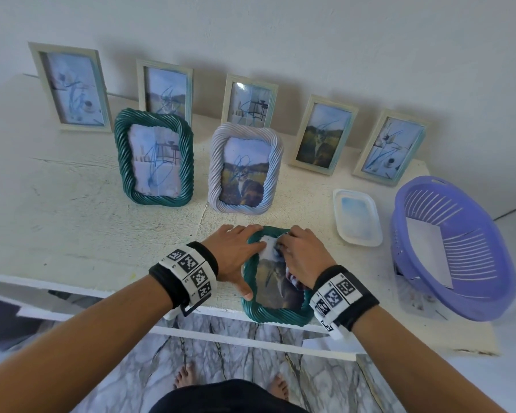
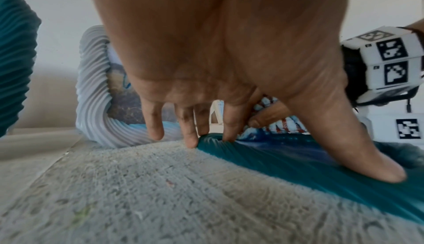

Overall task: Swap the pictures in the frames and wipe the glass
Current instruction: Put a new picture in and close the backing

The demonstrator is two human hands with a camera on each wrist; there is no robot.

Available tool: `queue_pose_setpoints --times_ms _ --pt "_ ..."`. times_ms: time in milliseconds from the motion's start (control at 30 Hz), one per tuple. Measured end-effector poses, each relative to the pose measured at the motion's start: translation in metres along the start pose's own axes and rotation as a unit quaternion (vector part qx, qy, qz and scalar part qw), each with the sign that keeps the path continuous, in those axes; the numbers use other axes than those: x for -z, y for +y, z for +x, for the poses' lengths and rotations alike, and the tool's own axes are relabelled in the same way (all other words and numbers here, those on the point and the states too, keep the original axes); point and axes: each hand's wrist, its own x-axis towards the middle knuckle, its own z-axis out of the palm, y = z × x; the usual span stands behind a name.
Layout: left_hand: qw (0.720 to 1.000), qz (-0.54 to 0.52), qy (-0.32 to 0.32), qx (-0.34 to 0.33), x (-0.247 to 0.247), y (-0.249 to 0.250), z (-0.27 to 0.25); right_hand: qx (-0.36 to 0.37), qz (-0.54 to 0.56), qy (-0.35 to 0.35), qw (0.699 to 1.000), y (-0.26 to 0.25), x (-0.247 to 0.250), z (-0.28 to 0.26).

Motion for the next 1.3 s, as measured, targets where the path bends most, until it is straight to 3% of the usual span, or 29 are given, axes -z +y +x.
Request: queue_pose_setpoints --times_ms 133,200,367,633,833,1100,1233,1300 --pt "1.0 -0.002 0.002 0.001 0.0 0.001 0.001 0.03 0.103 -0.014 0.994 -0.001 -0.006 -0.027" --pt "1.0 -0.003 0.002 0.001 0.0 0.0 0.001 0.046 0.099 -0.047 0.993 0.007 -0.006 -0.033" --pt "1.0 -0.006 0.004 0.001 0.0 0.0 0.0 -0.008 0.033 -0.01 0.999 0.006 0.007 -0.008" --pt "1.0 -0.006 0.001 0.003 0.001 0.001 -0.001 0.072 0.074 -0.062 0.993 0.0 -0.008 -0.031" --pt "1.0 0.002 0.003 0.009 0.003 0.004 -0.002 -0.029 0.06 -0.007 0.998 0.009 0.001 -0.004" --pt "1.0 -0.009 -0.001 0.009 0.002 0.003 -0.002 0.089 0.1 -0.07 0.988 -0.01 -0.006 -0.038" --pt "1.0 -0.003 -0.007 0.011 0.003 0.003 -0.002 0.033 0.051 -0.027 0.998 -0.003 0.007 -0.016" --pt "1.0 -0.001 -0.005 0.013 0.003 0.003 -0.002 0.042 0.043 0.016 0.998 -0.014 0.013 -0.013"
